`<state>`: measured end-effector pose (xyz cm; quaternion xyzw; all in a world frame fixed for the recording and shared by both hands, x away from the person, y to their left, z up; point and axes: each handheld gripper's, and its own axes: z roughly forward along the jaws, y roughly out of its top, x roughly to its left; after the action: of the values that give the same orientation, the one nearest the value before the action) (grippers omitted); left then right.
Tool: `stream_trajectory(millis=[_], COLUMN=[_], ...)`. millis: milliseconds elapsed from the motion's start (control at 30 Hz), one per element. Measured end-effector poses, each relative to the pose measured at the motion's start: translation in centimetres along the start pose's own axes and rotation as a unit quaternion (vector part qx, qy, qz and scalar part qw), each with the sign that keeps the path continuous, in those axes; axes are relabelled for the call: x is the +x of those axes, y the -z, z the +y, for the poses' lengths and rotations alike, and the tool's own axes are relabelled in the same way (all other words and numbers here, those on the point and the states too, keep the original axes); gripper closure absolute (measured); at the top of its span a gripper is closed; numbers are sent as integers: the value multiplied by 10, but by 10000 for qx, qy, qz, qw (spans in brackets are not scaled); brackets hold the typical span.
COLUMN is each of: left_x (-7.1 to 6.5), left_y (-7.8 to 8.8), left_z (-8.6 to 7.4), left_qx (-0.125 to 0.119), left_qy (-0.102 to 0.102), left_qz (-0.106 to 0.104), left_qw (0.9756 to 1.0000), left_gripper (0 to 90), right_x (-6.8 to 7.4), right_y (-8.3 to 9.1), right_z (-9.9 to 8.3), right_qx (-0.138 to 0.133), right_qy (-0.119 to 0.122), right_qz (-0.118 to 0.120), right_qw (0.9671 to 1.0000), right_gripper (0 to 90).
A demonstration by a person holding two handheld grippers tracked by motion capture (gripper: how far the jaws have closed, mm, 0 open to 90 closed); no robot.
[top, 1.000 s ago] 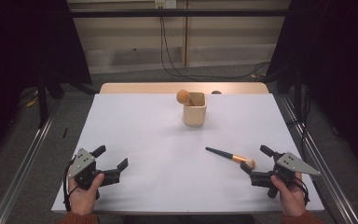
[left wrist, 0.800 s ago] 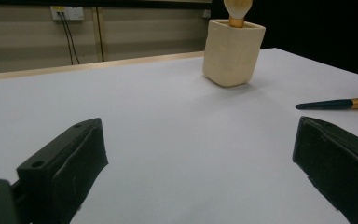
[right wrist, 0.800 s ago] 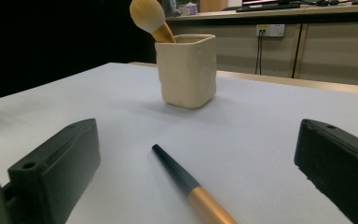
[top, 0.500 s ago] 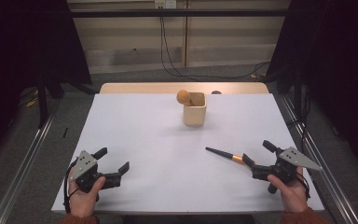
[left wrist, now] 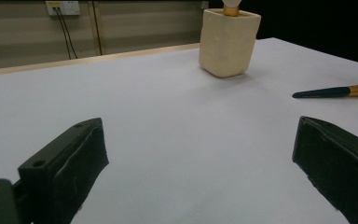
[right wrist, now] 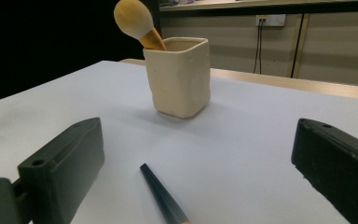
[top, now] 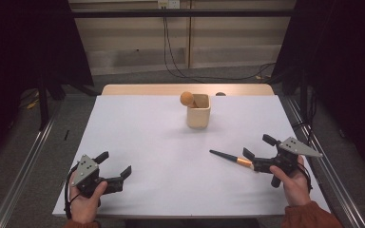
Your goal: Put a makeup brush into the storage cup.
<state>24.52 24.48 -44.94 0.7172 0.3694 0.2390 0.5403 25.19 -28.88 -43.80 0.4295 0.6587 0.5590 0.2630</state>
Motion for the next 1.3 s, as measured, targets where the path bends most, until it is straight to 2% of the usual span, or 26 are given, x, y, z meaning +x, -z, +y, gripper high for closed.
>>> stream_trajectory(millis=[100,267,400,500,667,700,800,1033,1167,1300], left_x=[1,3,3,3,4,4,3,2,2,1], left_y=[-1,2,3,3,2,2,2,2,1,0], left_z=[-1,-2,-2,-2,-1,-1,0,0,0,0], left_qx=[33,24,7,-1,15,10,6,2,38,32], left_qy=[40,68,49,67,53,64,50,30,-24,-30], left_qz=[-26,11,41,55,60,63,41,20,-3,-23], left_qw=[10000,10000,10000,10000,10000,10000,10000,10000,10000,10000], left_gripper=[31,31,32,32,31,32,32,33,33,33], right_x=[-3,-7,-7,-6,-3,-3,-1,-1,-3,-4], right_y=[-5,-15,-24,-29,-36,-37,-41,-46,-51,-57], right_z=[5,6,11,16,24,25,29,40,44,47], right_qx=[39,165,713,611,836,877,1130,1453,1793,2210], right_qy=[88,72,189,163,298,236,350,457,507,601], right_qz=[-46,-33,181,209,311,376,436,535,546,660], right_qw=[9999,9998,9971,9978,9956,9952,9920,9869,9810,9712], right_gripper=[10,9,14,12,14,16,16,14,14,14])
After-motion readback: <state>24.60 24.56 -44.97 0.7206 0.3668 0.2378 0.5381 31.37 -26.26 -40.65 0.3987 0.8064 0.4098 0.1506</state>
